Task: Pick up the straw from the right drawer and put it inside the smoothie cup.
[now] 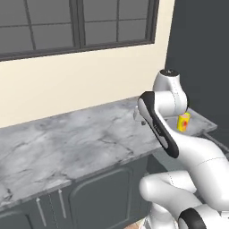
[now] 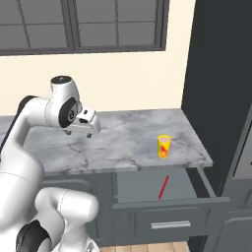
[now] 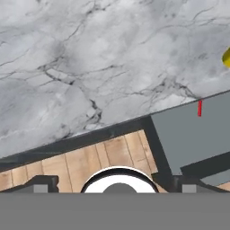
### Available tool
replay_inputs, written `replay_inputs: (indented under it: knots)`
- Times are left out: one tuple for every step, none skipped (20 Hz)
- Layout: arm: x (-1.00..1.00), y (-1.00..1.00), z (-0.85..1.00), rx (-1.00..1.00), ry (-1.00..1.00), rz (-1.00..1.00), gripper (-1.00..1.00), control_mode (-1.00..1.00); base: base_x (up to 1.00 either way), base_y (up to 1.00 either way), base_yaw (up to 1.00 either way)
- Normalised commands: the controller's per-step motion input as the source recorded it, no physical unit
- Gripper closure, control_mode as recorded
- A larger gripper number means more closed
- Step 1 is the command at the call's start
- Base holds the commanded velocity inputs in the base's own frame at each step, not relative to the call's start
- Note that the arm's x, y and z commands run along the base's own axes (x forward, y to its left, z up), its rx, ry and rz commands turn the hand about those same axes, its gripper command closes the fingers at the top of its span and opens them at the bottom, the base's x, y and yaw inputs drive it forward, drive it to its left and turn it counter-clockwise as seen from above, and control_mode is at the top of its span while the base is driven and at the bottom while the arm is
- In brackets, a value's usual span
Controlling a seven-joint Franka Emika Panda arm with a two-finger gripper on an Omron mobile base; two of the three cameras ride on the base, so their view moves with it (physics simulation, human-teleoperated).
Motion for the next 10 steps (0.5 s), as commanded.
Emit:
replay_inputs:
  knots:
    - [0.00, 0.00, 0.00, 0.00, 0.00, 0.00, -1.00, 1.00, -0.27, 0.11, -0.32]
    - [0.00, 0.00, 0.00, 0.00, 0.00, 0.00, -1.00, 1.00, -0.30, 0.15, -0.31]
    - [0.00, 0.00, 0.00, 0.00, 0.00, 0.00, -1.00, 1.00, -0.30, 0.19, -0.30]
    - [0.00, 0.00, 0.00, 0.00, 0.00, 0.00, -1.00, 1.00, -0.29, 0.19, -0.30]
    - [0.00, 0.00, 0.00, 0.00, 0.00, 0.00, -1.00, 1.00, -0.29, 0.22, -0.30]
    - [0.00, 0.00, 0.00, 0.00, 0.00, 0.00, -1.00, 1.00, -0.31, 0.26, -0.29]
    - [0.00, 0.00, 0.00, 0.00, 0.00, 0.00, -1.00, 1.00, -0.36, 0.32, -0.29]
    - [0.00, 0.00, 0.00, 0.00, 0.00, 0.00, -1.00, 1.00, -0.39, 0.35, -0.28]
    - [0.00, 0.00, 0.00, 0.00, 0.00, 0.00, -1.00, 1.00, -0.39, 0.40, -0.28]
    - [0.00, 0.00, 0.00, 0.00, 0.00, 0.00, -1.00, 1.00, -0.39, 0.41, -0.29]
